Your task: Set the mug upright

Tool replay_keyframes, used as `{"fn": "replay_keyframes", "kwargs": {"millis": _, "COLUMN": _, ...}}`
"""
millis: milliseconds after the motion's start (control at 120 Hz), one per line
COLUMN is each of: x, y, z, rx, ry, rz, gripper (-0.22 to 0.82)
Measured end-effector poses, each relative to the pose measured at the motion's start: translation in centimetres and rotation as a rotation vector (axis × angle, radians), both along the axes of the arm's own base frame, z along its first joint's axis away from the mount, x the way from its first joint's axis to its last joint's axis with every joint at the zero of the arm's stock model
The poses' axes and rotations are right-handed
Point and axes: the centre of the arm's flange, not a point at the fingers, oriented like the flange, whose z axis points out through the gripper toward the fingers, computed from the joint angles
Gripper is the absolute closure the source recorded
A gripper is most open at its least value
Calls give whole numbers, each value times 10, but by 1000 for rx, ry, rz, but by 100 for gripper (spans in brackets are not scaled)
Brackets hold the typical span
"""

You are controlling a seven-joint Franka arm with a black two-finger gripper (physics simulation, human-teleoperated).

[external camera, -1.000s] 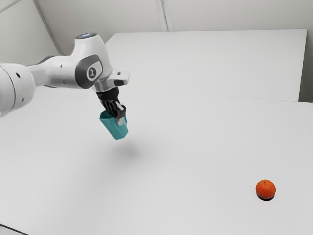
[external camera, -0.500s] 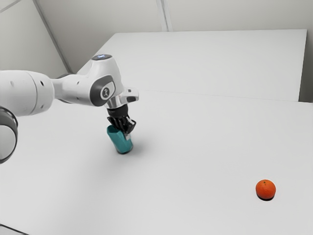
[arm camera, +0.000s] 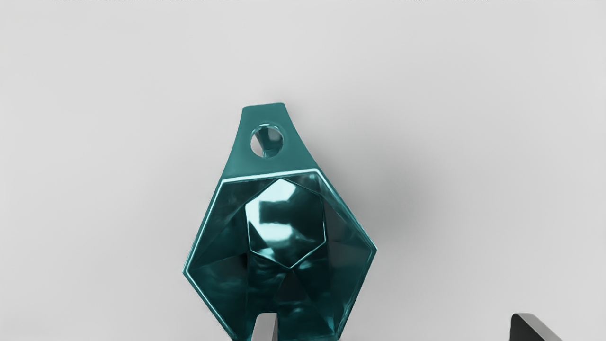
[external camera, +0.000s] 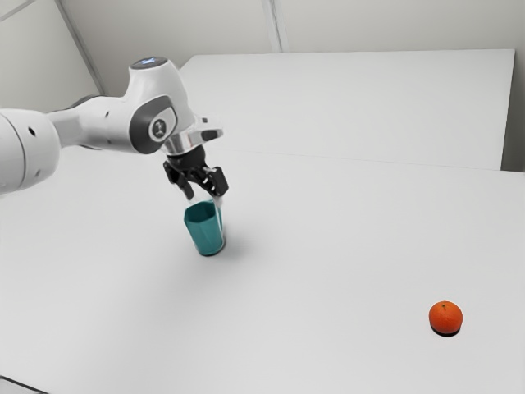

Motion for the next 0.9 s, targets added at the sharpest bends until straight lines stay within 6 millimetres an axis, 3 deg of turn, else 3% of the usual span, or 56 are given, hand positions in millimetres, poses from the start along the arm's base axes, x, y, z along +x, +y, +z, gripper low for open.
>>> {"fn": "replay_keyframes", "kwargs": {"millis": 133, "x": -8, "y": 0, "z": 37, "rx": -5, "ry": -11, "rz": 16, "gripper": 4}}
{"fn": "replay_keyframes", "kwargs": {"millis": 317, "x": -3, "y": 0, "z": 105, "rx": -10, "ry": -30, "rz": 27, "gripper": 2}}
{"fn": "replay_keyframes", "kwargs": {"millis": 683, "x": -31, "y": 4, "z": 165, "rx": 7, "ry": -8, "rz": 46, "gripper": 0}}
{"fn": "replay_keyframes", "kwargs": {"millis": 900, "x": -39, "y": -1, "z": 172, "rx": 6, "ry": 22, "rz": 40, "gripper": 0}}
